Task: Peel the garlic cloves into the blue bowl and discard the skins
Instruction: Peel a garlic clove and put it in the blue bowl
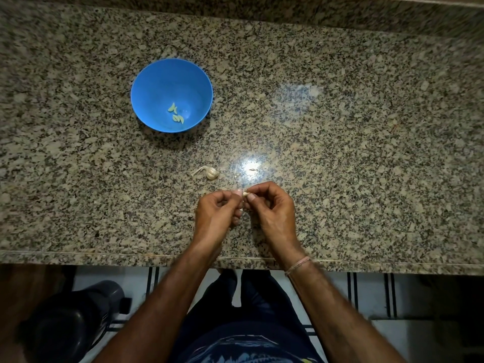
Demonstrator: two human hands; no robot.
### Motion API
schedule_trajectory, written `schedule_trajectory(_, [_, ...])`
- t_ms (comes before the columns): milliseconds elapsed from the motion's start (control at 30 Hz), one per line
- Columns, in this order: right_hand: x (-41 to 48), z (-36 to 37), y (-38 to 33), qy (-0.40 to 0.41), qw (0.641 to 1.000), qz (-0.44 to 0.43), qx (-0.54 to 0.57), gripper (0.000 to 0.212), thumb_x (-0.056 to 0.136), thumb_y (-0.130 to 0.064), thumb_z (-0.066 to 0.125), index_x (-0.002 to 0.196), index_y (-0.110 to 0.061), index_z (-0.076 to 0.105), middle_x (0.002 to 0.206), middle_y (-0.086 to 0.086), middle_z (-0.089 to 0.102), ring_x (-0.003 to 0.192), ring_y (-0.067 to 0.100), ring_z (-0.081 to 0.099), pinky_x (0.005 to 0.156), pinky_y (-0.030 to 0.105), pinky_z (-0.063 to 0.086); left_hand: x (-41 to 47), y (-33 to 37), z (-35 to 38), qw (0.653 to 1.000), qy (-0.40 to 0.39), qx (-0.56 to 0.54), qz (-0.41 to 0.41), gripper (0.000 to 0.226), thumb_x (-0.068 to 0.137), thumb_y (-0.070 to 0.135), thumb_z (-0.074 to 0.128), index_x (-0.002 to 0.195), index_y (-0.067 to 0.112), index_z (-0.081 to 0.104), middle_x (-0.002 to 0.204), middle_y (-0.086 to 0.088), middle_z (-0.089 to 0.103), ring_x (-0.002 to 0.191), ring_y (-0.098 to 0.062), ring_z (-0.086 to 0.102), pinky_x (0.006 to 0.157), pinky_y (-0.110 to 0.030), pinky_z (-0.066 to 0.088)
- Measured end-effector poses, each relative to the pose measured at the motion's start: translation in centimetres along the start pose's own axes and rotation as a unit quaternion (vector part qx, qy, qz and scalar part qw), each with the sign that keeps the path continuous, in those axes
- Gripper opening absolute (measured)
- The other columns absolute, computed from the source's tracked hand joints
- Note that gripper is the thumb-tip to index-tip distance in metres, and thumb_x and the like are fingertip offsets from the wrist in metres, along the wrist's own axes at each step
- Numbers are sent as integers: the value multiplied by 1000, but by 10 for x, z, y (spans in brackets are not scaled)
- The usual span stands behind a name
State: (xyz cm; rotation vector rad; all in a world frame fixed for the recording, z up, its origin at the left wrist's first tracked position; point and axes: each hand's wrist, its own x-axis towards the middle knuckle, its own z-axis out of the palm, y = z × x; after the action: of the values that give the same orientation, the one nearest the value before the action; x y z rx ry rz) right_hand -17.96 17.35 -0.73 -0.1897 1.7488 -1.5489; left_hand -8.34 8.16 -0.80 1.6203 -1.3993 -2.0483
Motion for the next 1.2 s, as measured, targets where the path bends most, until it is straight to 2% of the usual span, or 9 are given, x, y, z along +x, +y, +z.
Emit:
schedule_trajectory(100, [-1,-1,0,-9,1000,-4,-12,9,96,-1,70,102,-7,73,104,10,74,103,29,72,94,45,62,2,-2,0,1000,12,-5,16,14,97,23,73,103,11,75,90,-10,76,78,-19,69,69,-29,55])
schedule_trajectory(267, [-3,-1,-3,-13,1000,12,-12,10,94,-4,73,104,-7,74,102,11,76,98,28,75,87,40,64,-1,-4,2,993,55,68,78,6,96,20,74,101,19,75,90,-2,78,84,-18,76,75,-34,63])
schedule_trajectory(400, [-1,2,-8,-1,997,66,41,12,93,1,73,104,-3,75,100,15,77,90,24,76,79,29,63,-3,-3,7,995,63,15,71,9,99,9,68,103,15,73,95,-6,77,90,-23,76,76,-31,61])
schedule_trajectory(467, [-1,3,-9,3,993,89,74,13,93,2,72,104,-2,74,101,17,77,89,23,75,79,27,63,-3,-2,9,996,59,-16,69,10,100,6,65,105,12,71,97,-9,77,93,-23,76,81,-33,62])
schedule_trajectory(633, [-1,1,-4,-1,998,41,40,15,94,-1,73,108,-4,73,106,15,76,103,31,74,93,43,62,-4,-1,9,993,56,36,97,7,100,18,68,105,17,72,97,-2,77,92,-16,76,84,-34,63])
schedule_trajectory(800, [-1,-1,-1,-27,1000,4,-2,20,95,-7,74,114,-13,75,107,15,75,104,37,72,93,49,62,-4,2,8,984,39,120,125,15,106,30,58,111,19,68,101,0,74,94,-15,72,79,-30,61])
schedule_trajectory(900, [-1,-2,-4,-41,999,7,-3,19,94,-7,74,113,-10,76,108,12,76,104,33,74,92,45,63,-3,2,8,977,29,168,129,19,108,32,53,115,18,65,102,0,71,94,-15,70,74,-25,57])
schedule_trajectory(1067, [0,-6,-5,-43,996,50,60,21,94,-3,73,115,-6,72,110,19,75,106,34,74,90,40,62,-3,1,4,985,28,122,121,13,102,30,64,109,21,72,99,2,76,93,-15,74,84,-43,64])
schedule_trajectory(1200, [1,-7,-8,-39,998,39,37,18,93,-4,75,111,-5,73,107,17,76,103,32,75,86,34,62,-6,4,0,986,28,103,125,10,98,27,71,105,23,76,92,4,78,89,-14,75,84,-41,64])
